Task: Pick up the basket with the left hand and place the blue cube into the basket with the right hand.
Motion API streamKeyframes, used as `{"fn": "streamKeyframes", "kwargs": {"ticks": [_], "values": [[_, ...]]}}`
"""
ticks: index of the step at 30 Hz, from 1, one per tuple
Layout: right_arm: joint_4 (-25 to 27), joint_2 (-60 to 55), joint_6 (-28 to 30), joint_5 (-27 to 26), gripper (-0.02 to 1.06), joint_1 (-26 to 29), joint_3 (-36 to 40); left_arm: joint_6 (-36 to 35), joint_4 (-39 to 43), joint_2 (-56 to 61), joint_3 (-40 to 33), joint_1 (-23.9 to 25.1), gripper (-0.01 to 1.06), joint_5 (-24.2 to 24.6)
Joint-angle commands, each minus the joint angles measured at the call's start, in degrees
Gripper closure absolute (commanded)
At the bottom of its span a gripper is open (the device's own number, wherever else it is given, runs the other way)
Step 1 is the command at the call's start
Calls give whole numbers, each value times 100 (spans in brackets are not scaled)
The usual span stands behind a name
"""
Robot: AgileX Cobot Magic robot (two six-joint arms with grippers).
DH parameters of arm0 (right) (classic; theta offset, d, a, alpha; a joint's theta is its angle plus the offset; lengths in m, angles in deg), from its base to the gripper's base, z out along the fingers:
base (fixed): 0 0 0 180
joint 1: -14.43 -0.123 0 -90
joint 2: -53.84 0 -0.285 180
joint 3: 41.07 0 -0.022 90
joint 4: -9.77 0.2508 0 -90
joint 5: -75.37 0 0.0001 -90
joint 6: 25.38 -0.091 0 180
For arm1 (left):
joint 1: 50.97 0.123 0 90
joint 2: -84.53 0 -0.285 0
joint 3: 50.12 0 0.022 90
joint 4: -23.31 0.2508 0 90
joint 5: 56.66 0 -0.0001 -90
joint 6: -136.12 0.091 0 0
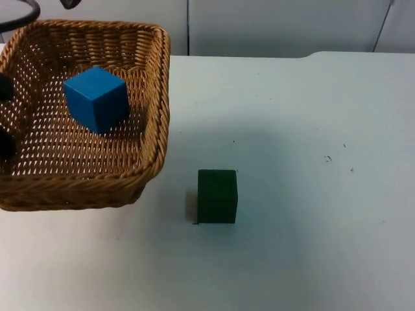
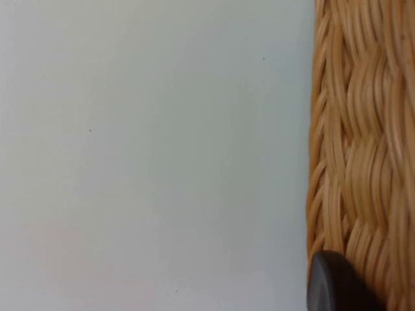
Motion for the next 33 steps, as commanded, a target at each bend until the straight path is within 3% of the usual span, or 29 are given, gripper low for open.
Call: {"fn": "streamKeyframes", "kwargs": {"ticks": [1, 6, 15, 33], "values": [[0, 107, 99, 213, 28, -12, -31, 33, -145, 54, 0, 9, 105, -5], [0, 140, 211, 458, 28, -12, -31, 132, -134, 25, 0, 9, 105, -147], [0, 442, 230, 569, 28, -12, -31, 309, -145, -397, 15, 9, 105, -884], [0, 730, 345, 674, 28, -12, -31, 594, -132, -1640, 563, 9, 105, -1123]]}}
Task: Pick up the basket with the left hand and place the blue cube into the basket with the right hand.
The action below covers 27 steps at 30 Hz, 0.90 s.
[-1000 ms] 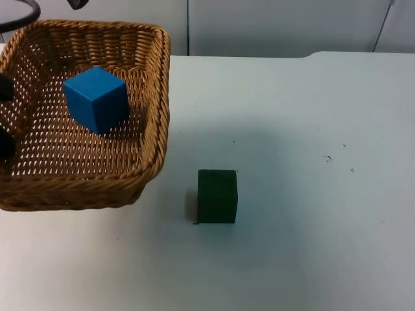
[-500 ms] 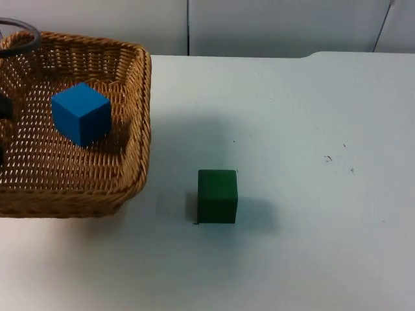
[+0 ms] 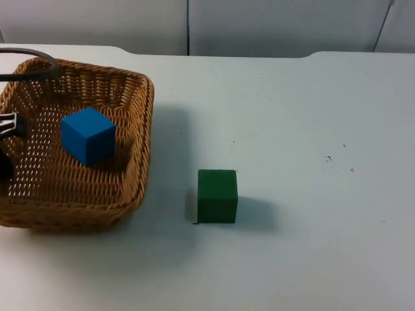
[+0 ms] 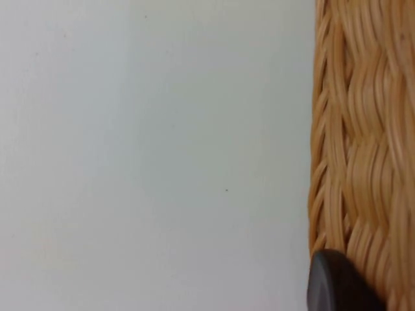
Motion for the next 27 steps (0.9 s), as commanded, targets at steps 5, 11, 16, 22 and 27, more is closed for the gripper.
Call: {"fn": "streamKeyframes", "kwargs": {"ticks": [5, 11, 16, 22, 27], "values": [[0, 80, 68, 35, 28, -12, -31, 155, -88, -284, 62, 9, 105, -205], [0, 80, 79, 46, 28, -12, -31, 277, -88, -327, 62, 9, 105, -310], [0, 80, 87, 56, 28, -12, -31, 277, -88, -327, 62, 9, 105, -401], [0, 80, 113, 67, 28, -12, -31, 277, -12, -327, 62, 9, 88, -414], [0, 80, 114, 79, 28, -12, -31, 277, 107, -327, 62, 9, 55, -479]]}}
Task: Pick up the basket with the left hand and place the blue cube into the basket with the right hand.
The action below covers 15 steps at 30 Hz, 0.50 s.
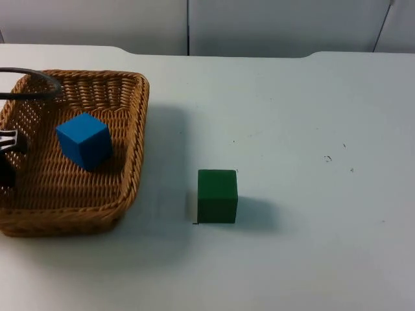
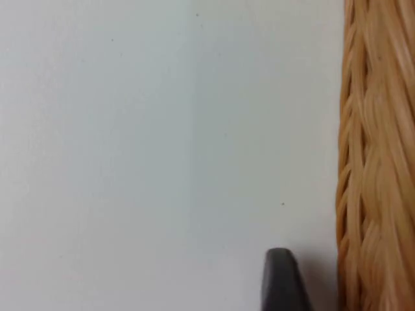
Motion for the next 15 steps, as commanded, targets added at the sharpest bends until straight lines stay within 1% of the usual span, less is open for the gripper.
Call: {"fn": "streamKeyframes", "kwargs": {"ticks": [1, 3, 4, 6, 13, 15], "values": [[0, 80, 42, 14, 28, -12, -31, 9, 101, -9, 14, 9, 49, -80], [0, 80, 42, 25, 28, -12, -31, 9, 202, -9, 14, 9, 38, -105], [0, 80, 42, 25, 28, -12, -31, 9, 202, -9, 14, 9, 38, -105], [0, 80, 53, 25, 28, -12, -31, 9, 328, -9, 14, 9, 31, -128], [0, 80, 55, 14, 28, -12, -31, 9, 464, 269, 14, 19, 30, -113], [0, 80, 105, -8, 28, -12, -31, -1, 502, 552, 14, 19, 30, -28]]}}
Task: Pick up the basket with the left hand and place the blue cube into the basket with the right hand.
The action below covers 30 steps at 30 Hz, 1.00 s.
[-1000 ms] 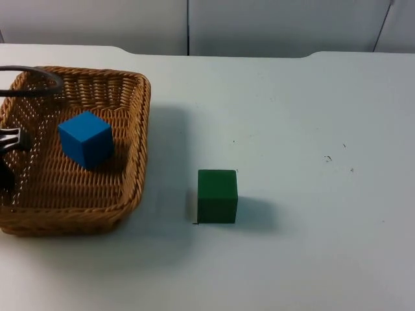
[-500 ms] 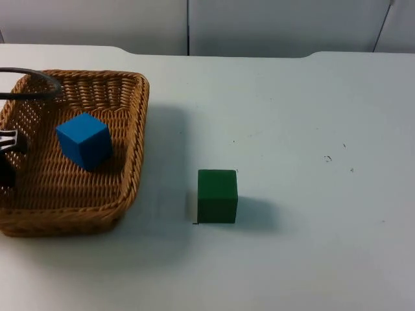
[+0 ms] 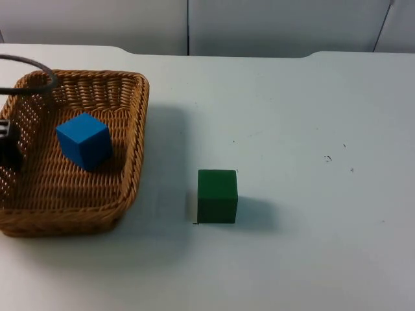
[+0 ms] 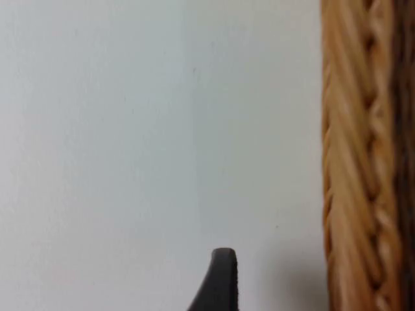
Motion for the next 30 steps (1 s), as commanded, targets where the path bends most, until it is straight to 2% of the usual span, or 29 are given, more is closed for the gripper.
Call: {"fn": "streamKeyframes", "kwargs": {"ticks": [1, 8, 15, 18, 21, 23, 26, 30], "values": [[0, 80, 87, -42, 28, -12, -31, -11, 53, 310, 14, 19, 30, 105], [0, 133, 113, -141, 28, -12, -31, -24, 119, 1605, 14, 19, 30, 626], [30, 299, 152, -198, 28, -12, -31, -204, 170, 2679, 14, 19, 30, 883], [96, 424, 368, -213, 28, -75, -31, -344, 181, 3204, 2, 19, 30, 1028], [306, 598, 622, -355, 28, -232, -31, -468, 248, 3782, -10, 19, 30, 1467], [293, 624, 622, -429, 28, -314, -31, -489, 277, 3964, -10, 19, 30, 1575], [53, 677, 608, -524, 28, -490, -20, -906, 704, 4524, -10, 19, 30, 1871], [-129, 789, 582, -636, 29, -527, 131, -1326, 1285, 4974, -10, 19, 30, 1967]]}}
